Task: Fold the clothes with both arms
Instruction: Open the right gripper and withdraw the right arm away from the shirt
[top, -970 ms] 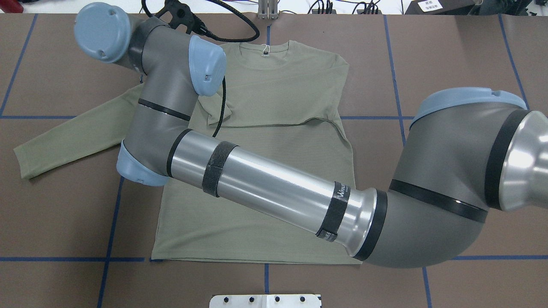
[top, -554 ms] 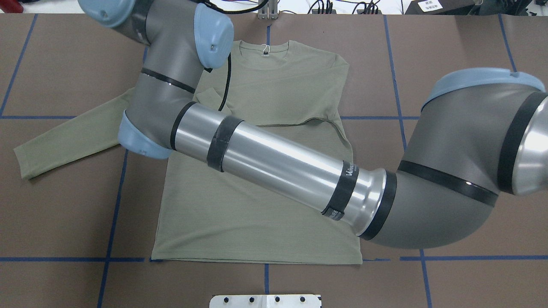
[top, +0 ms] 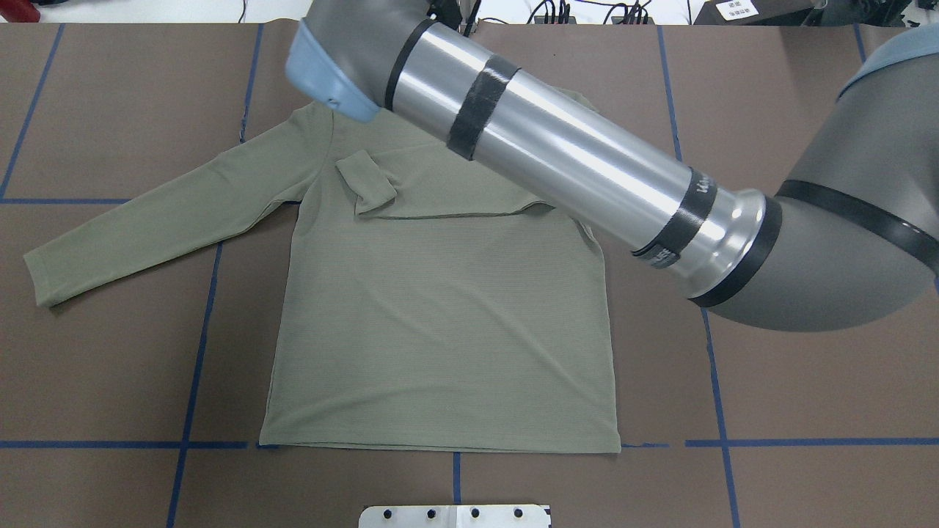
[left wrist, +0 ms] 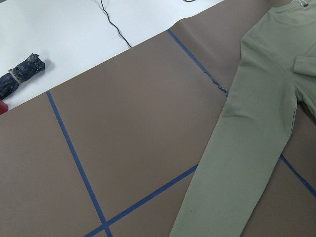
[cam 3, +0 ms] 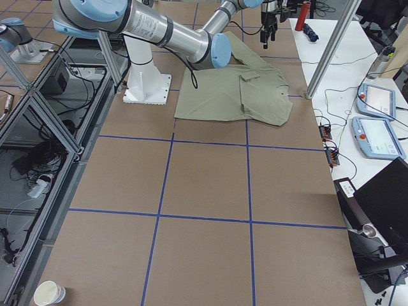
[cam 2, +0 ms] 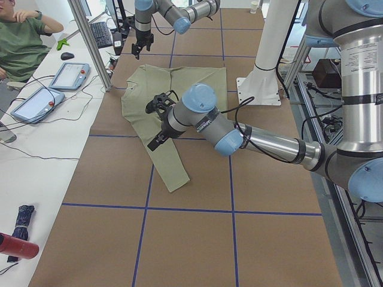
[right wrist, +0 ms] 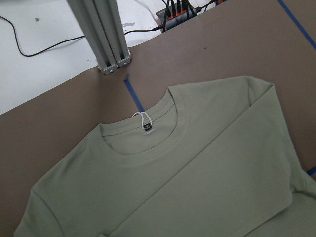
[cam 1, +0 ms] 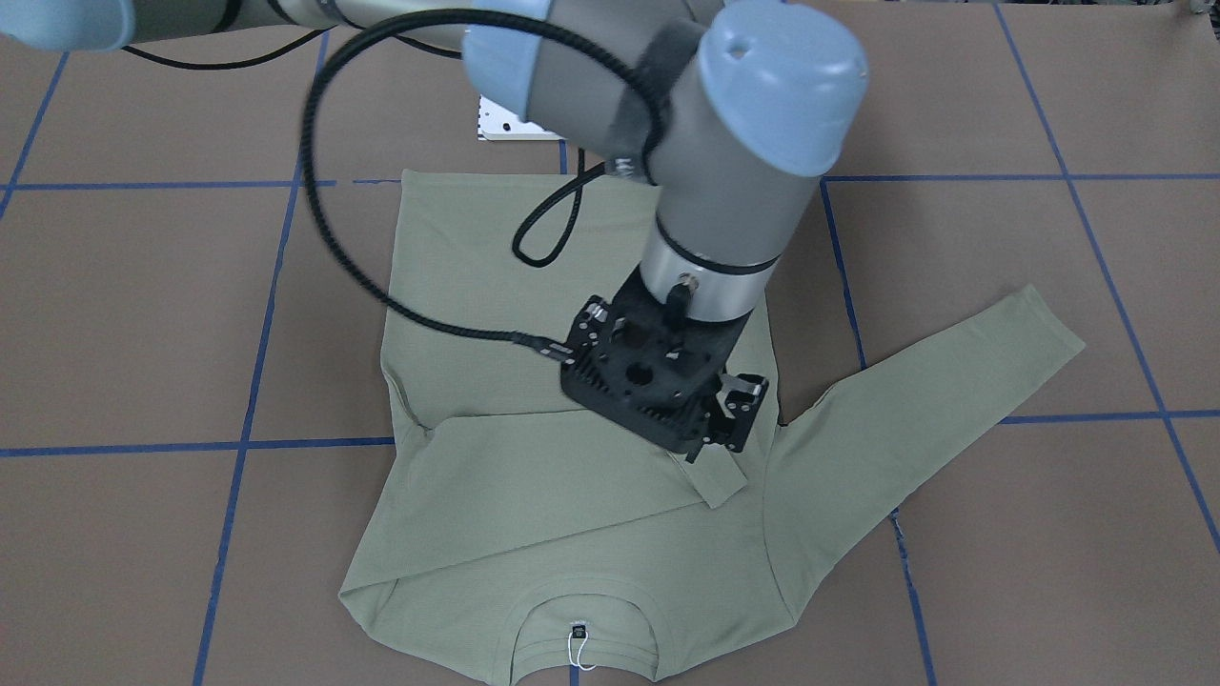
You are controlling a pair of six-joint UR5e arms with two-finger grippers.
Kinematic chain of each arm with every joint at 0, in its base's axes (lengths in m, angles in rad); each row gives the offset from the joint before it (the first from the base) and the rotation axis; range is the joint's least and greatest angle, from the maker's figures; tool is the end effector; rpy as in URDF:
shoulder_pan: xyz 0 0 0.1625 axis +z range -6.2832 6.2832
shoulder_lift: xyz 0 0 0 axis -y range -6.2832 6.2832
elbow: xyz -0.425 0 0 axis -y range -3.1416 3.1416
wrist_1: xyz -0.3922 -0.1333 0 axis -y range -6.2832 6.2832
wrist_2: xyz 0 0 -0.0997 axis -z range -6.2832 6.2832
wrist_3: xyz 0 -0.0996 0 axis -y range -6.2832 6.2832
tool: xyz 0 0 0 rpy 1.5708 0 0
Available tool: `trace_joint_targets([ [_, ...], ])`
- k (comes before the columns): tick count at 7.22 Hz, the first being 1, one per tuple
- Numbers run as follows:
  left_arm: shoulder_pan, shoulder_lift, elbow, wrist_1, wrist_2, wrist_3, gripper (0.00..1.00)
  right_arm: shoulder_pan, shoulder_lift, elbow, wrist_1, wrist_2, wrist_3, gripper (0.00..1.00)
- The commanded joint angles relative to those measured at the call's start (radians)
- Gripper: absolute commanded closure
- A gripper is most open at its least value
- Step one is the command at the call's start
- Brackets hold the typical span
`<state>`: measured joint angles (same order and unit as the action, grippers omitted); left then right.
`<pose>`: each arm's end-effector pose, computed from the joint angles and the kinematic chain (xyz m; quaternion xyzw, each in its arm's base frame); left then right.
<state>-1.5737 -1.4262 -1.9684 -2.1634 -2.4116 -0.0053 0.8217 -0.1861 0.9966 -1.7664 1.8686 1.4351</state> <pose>-0.0603 -0.4341 0.4543 0.3741 0.3726 0.1640 0.8332 -0.4851 -0.6745 -0.0228 0.0124 -0.3308 0.2747 0.9028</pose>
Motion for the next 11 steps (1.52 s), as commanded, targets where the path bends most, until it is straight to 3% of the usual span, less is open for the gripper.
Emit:
trace_joint_targets([
  [1, 0.091, -0.028, 0.0, -0.105, -0.007, -0.094, 0.0, 0.1, -0.187, 0.196, -0.04, 0.108, -0.206, 0.0],
  [3, 0.18, -0.082, 0.011, -0.101, 0.015, -0.111, 0.0, 0.167, -0.329, 0.353, -0.09, 0.189, -0.394, 0.0],
  [7, 0.444, -0.039, 0.029, -0.108, 0.322, -0.174, 0.0, 0.39, -0.695, 0.581, -0.091, 0.322, -0.94, 0.0],
  [10, 0.463, 0.09, 0.045, -0.142, 0.335, -0.145, 0.0, 0.581, -0.974, 0.651, -0.084, 0.343, -1.421, 0.0],
  [11, 0.497, 0.137, 0.066, -0.218, 0.348, -0.153, 0.0, 0.65, -1.045, 0.651, -0.087, 0.371, -1.558, 0.0],
])
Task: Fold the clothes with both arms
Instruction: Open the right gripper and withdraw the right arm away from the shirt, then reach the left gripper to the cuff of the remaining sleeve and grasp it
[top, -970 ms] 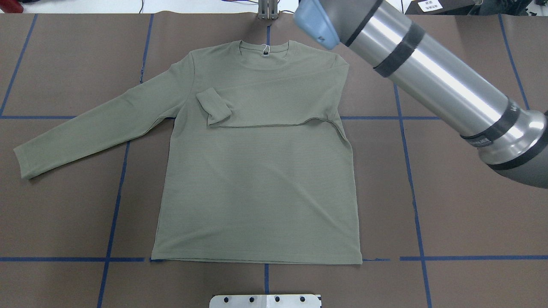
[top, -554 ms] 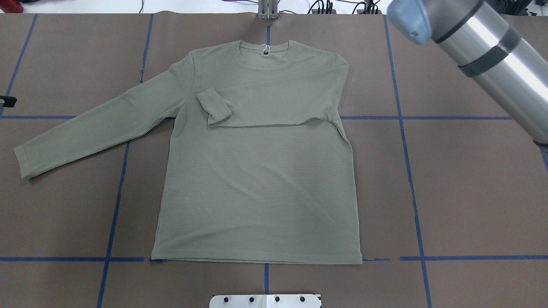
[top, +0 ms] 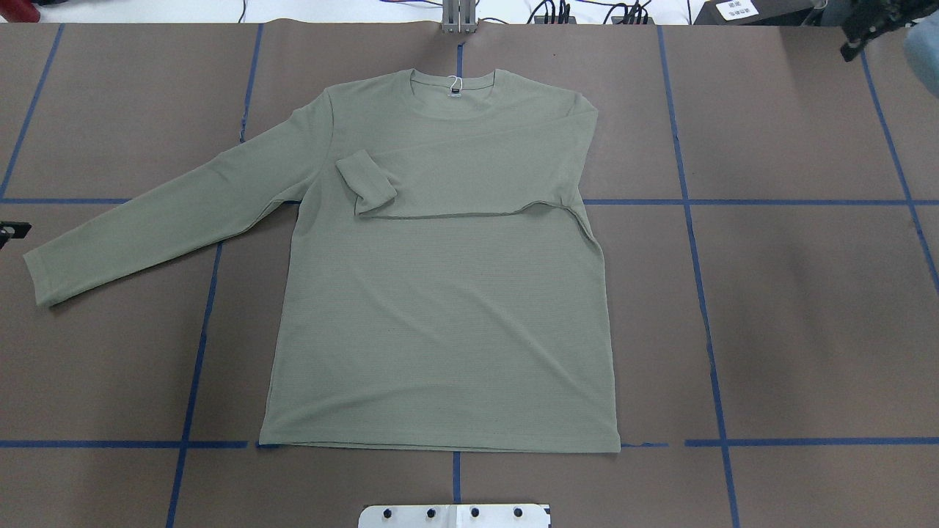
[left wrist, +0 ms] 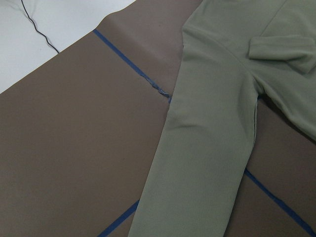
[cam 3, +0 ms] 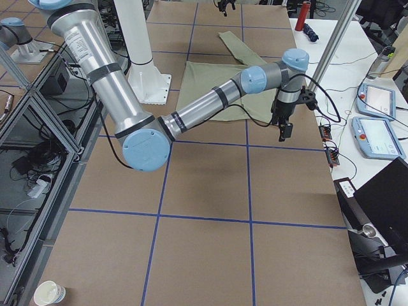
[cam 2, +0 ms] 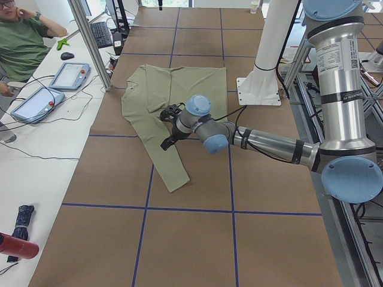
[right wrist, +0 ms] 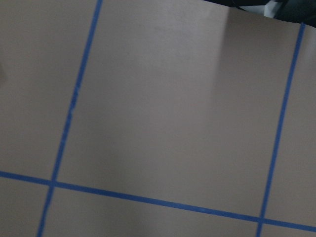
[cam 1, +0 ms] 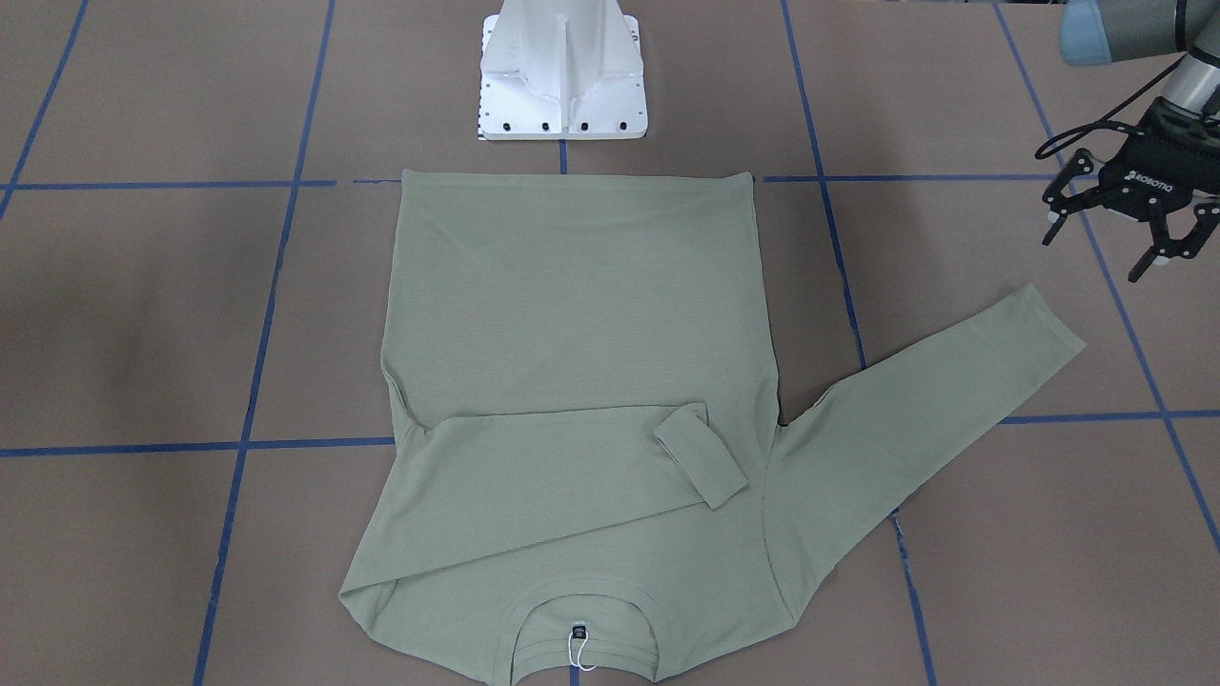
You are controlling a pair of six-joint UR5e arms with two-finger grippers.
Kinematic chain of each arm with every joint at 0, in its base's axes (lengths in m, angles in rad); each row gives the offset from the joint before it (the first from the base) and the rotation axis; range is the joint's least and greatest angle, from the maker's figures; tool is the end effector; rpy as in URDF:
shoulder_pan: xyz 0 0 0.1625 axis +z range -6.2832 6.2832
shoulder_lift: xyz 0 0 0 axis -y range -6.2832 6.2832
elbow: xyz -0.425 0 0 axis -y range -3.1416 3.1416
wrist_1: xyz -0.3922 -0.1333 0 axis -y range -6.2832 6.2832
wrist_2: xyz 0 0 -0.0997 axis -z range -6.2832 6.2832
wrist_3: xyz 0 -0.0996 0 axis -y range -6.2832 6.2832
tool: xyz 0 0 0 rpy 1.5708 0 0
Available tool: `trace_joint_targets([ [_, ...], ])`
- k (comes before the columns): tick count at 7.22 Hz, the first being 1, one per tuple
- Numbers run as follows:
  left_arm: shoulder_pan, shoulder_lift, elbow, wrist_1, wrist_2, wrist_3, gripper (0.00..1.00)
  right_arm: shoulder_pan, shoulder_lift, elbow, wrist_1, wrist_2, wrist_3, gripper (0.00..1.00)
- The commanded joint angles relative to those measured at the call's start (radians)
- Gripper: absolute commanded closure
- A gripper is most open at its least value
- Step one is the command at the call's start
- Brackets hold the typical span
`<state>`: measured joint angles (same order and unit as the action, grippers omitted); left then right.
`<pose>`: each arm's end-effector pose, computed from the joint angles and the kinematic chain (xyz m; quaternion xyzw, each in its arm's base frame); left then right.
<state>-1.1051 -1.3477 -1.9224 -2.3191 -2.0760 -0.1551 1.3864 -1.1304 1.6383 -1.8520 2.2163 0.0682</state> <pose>0.1151 -0.4186 0.5058 0.3223 0.3410 0.2404 0.8497 -0.0450 -0.6415 0.4113 0.0667 -0.3261 -0.0905 0.9386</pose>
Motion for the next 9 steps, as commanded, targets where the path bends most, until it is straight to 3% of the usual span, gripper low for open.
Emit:
trace_joint_targets([
  [1, 0.065, 0.068, 0.114, -0.174, 0.045, -0.006, 0.0, 0.121, -0.173, 0.027, 0.007, 0.052, -0.253, 0.0],
  [2, 0.104, 0.067, 0.229, -0.303, 0.063, -0.006, 0.0, 0.121, -0.208, 0.072, 0.007, 0.052, -0.26, 0.0],
  [3, 0.144, 0.065, 0.261, -0.334, 0.097, -0.006, 0.0, 0.121, -0.213, 0.083, 0.005, 0.054, -0.257, 0.0],
  [7, 0.263, 0.061, 0.295, -0.336, 0.134, -0.001, 0.01, 0.121, -0.227, 0.089, 0.007, 0.049, -0.255, 0.0],
  [9, 0.275, 0.056, 0.313, -0.336, 0.149, 0.0, 0.18, 0.121, -0.23, 0.094, 0.007, 0.048, -0.249, 0.0],
])
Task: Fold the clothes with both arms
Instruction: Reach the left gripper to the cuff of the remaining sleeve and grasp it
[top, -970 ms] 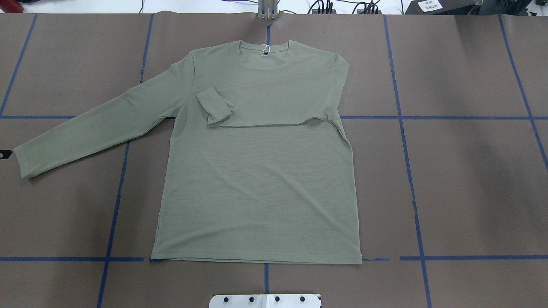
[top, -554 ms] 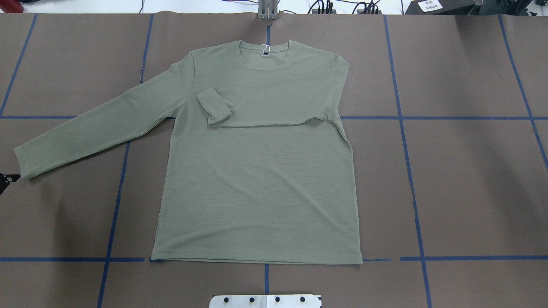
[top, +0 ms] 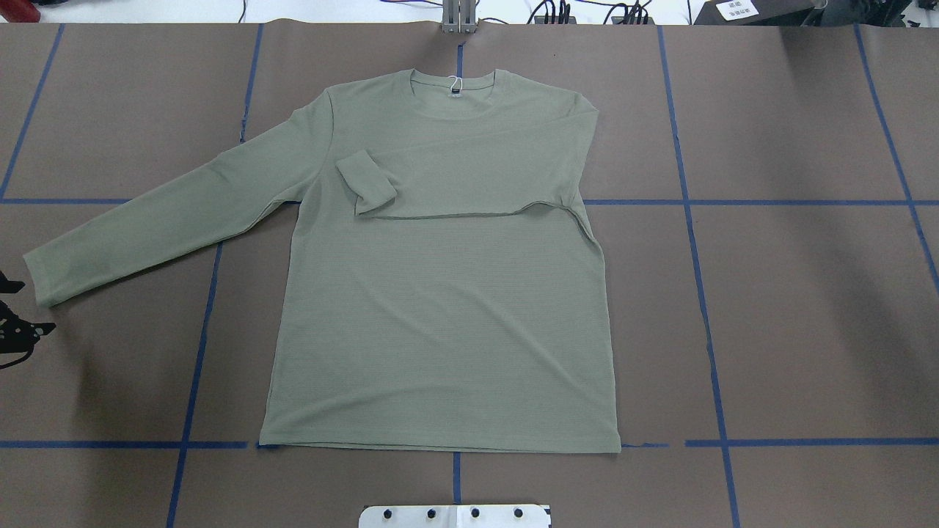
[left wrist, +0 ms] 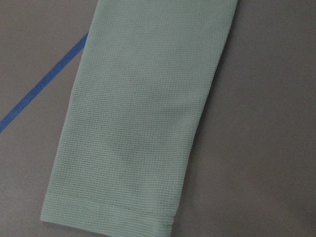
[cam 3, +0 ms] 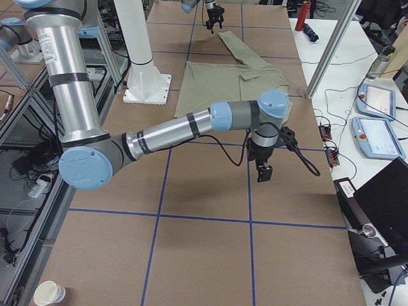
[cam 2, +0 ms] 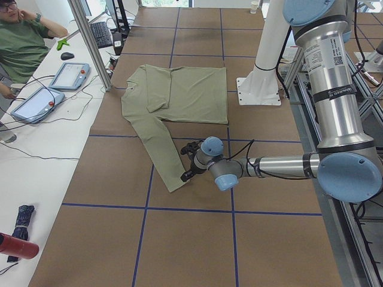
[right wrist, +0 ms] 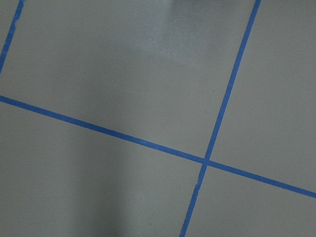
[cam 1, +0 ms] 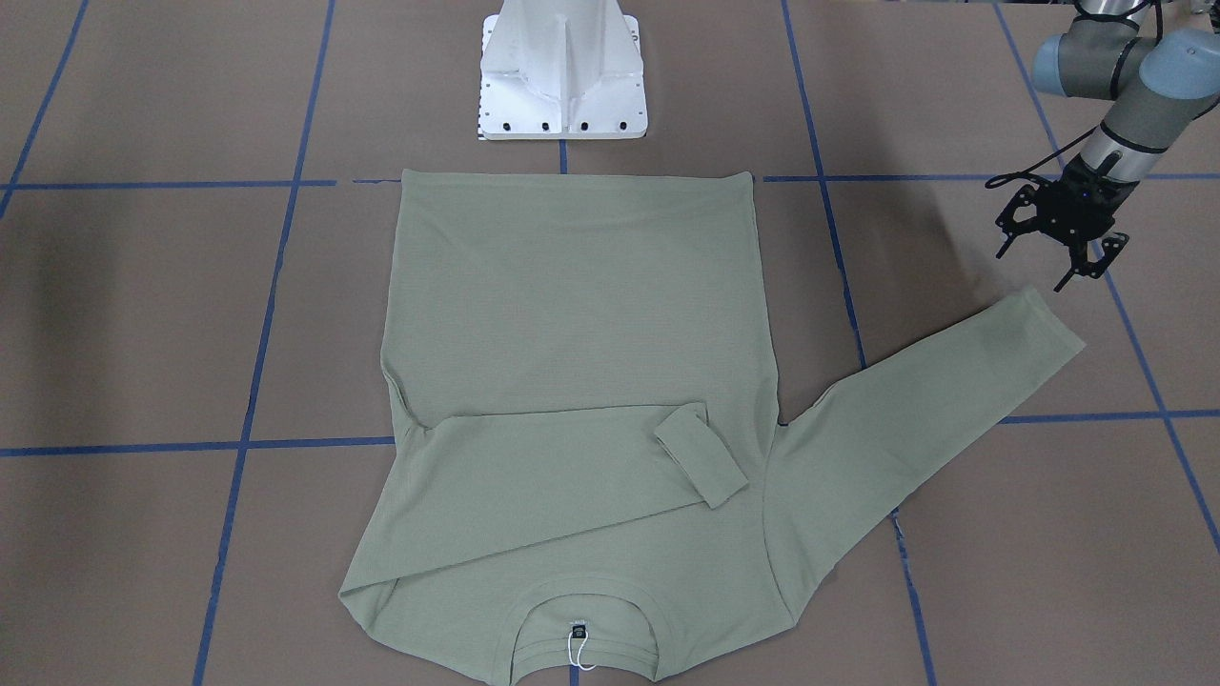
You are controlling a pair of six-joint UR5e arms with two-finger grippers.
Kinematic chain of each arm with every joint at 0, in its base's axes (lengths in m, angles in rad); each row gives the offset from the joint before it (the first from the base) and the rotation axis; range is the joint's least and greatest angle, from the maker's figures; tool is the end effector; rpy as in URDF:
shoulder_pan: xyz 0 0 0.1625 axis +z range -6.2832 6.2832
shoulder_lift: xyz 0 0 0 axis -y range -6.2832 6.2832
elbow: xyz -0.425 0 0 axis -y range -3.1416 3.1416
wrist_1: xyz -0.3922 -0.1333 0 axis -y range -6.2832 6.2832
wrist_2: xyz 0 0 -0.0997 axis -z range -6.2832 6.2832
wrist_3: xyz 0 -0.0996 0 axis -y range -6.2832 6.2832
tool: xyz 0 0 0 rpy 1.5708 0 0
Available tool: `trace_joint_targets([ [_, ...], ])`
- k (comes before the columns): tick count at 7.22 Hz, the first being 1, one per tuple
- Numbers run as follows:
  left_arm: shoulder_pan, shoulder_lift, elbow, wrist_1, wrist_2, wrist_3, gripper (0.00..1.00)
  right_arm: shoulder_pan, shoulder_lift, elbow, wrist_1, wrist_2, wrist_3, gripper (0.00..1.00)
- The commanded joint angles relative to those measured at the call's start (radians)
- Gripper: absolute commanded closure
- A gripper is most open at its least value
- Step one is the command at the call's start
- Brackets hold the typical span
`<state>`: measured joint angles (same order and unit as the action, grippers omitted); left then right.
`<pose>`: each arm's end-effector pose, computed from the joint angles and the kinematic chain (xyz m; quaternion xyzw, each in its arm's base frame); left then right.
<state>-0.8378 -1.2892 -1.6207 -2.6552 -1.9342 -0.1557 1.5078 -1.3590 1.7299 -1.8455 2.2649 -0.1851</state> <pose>0.1944 -0.3623 0.6470 0.2965 0.3234 0.3265 0.8372 0.0341 -0.5647 0.5025 0.0659 -0.3363 -0.1324 0.9301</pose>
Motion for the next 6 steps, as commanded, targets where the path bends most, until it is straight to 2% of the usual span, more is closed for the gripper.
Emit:
trace_joint_targets([
  [1, 0.008, -0.015, 0.027, 0.0, 0.012, 0.001, 0.18, 0.0, -0.002, 0.005, 0.0, -0.001, 0.006, 0.0],
  [2, 0.009, -0.034, 0.057, 0.0, 0.036, 0.002, 0.19, 0.0, -0.003, 0.005, 0.0, -0.001, 0.007, 0.0],
  [4, 0.011, -0.042, 0.071, 0.0, 0.04, 0.004, 0.34, 0.0, -0.009, 0.01, 0.0, -0.001, 0.007, 0.0],
  [5, 0.011, -0.042, 0.068, 0.0, 0.038, 0.004, 0.53, 0.0, -0.009, 0.01, 0.0, -0.001, 0.007, 0.0],
  [6, 0.009, -0.042, 0.065, 0.0, 0.038, 0.004, 0.83, 0.0, -0.011, 0.01, 0.0, -0.001, 0.007, 0.0],
])
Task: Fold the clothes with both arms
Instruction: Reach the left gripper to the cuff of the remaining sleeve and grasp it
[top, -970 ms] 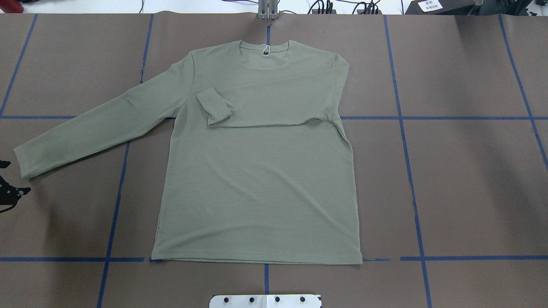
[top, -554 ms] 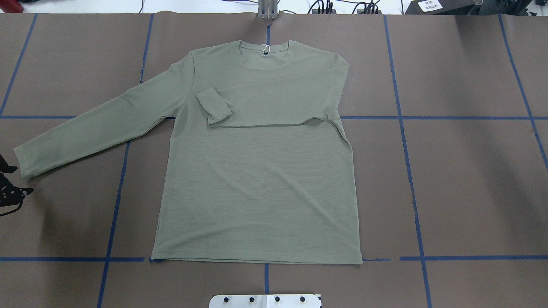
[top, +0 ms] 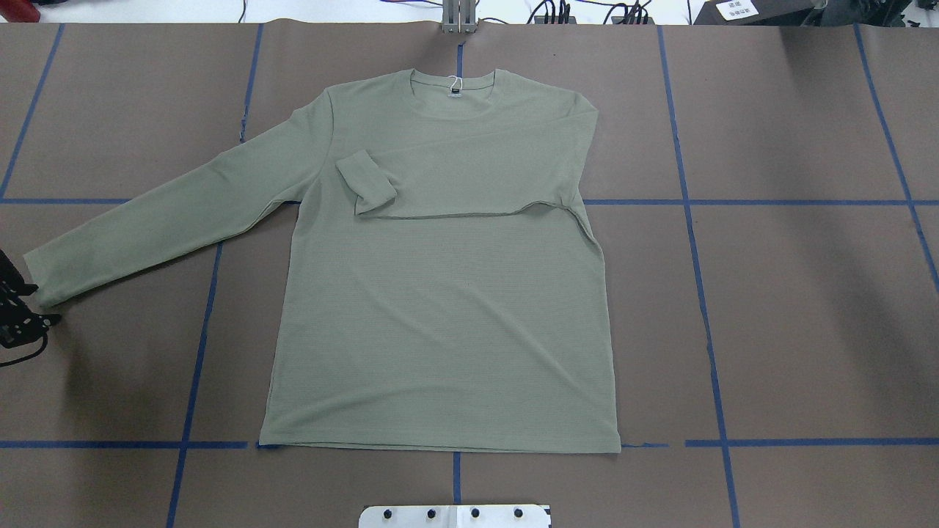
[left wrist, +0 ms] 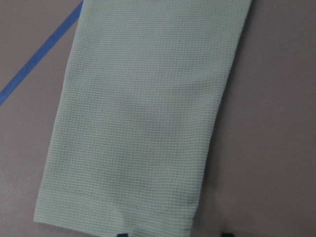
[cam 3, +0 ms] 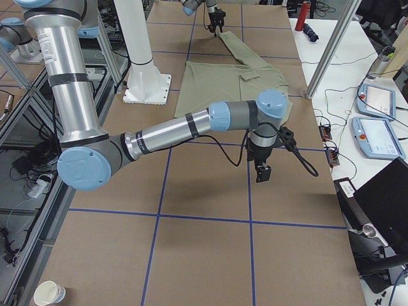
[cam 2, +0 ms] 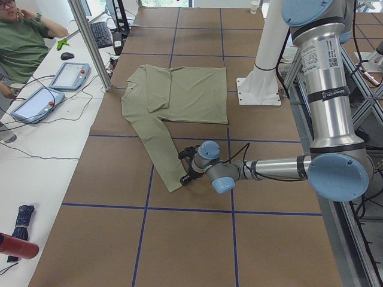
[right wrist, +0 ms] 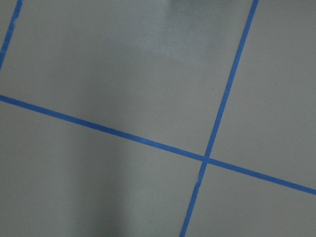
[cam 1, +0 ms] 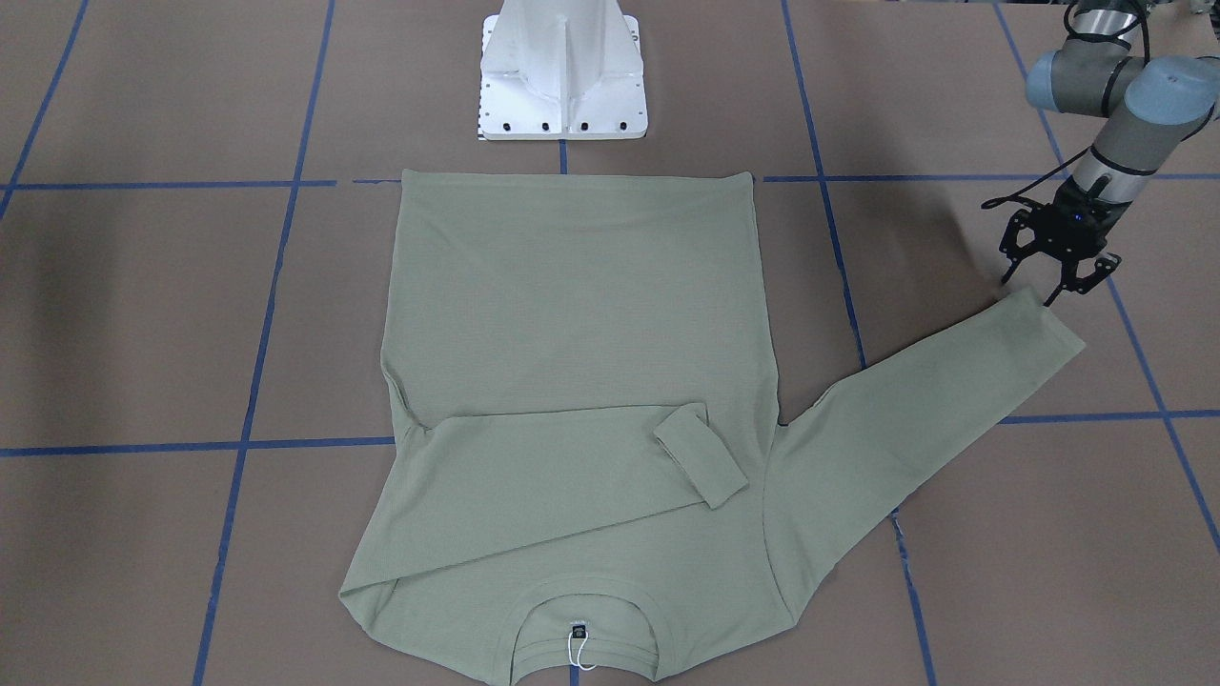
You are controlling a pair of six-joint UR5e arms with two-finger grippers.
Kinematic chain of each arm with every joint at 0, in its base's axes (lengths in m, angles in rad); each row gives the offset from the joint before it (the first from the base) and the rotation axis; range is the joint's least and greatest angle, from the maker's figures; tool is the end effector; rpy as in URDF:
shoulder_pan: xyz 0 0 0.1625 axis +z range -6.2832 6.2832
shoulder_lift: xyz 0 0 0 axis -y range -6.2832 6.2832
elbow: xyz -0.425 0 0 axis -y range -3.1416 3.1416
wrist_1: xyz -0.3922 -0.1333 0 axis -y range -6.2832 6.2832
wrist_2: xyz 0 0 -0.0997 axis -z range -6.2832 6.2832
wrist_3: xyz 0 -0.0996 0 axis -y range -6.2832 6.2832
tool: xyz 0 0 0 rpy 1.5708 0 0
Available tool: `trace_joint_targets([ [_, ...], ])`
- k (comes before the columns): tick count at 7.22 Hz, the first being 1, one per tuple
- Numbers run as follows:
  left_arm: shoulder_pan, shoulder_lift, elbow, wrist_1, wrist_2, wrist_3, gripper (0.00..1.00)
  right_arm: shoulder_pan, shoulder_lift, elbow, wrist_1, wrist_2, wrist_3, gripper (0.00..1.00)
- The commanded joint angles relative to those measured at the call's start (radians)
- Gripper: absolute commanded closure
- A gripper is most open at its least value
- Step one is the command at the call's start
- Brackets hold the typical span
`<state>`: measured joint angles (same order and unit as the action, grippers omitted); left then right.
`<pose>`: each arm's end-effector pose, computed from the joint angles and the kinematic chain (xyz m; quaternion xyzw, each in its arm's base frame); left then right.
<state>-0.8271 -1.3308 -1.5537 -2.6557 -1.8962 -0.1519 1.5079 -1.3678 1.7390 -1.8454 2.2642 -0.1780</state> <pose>0.2064 -0.3743 0.6655 0.2935 0.3055 0.3258 0.8452 0.0344 -0.5611 0.5031 0.0649 -0.3362 -0.1292 0.9306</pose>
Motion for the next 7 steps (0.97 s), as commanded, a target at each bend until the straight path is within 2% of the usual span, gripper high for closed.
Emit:
trace_joint_targets([
  [1, -0.001, -0.001, -0.003, -0.001, -0.001, 0.0, 1.0, 0.0, -0.002, 0.002, 0.0, 0.0, 0.0, 0.0],
  [3, -0.006, 0.001, -0.037, -0.003, -0.009, 0.008, 1.0, 0.0, -0.002, 0.001, 0.0, 0.0, -0.001, 0.0],
  [5, -0.038, 0.001, -0.162, 0.003, 0.002, 0.009, 1.0, 0.0, -0.007, -0.004, 0.0, -0.002, -0.015, 0.0],
  [6, -0.091, -0.043, -0.189, 0.013, -0.003, -0.003, 1.0, 0.0, -0.013, -0.006, 0.0, 0.0, -0.015, 0.0],
  [7, -0.13, -0.136, -0.19, 0.081, -0.007, -0.041, 1.0, 0.0, -0.019, -0.004, 0.0, 0.0, -0.015, 0.0],
])
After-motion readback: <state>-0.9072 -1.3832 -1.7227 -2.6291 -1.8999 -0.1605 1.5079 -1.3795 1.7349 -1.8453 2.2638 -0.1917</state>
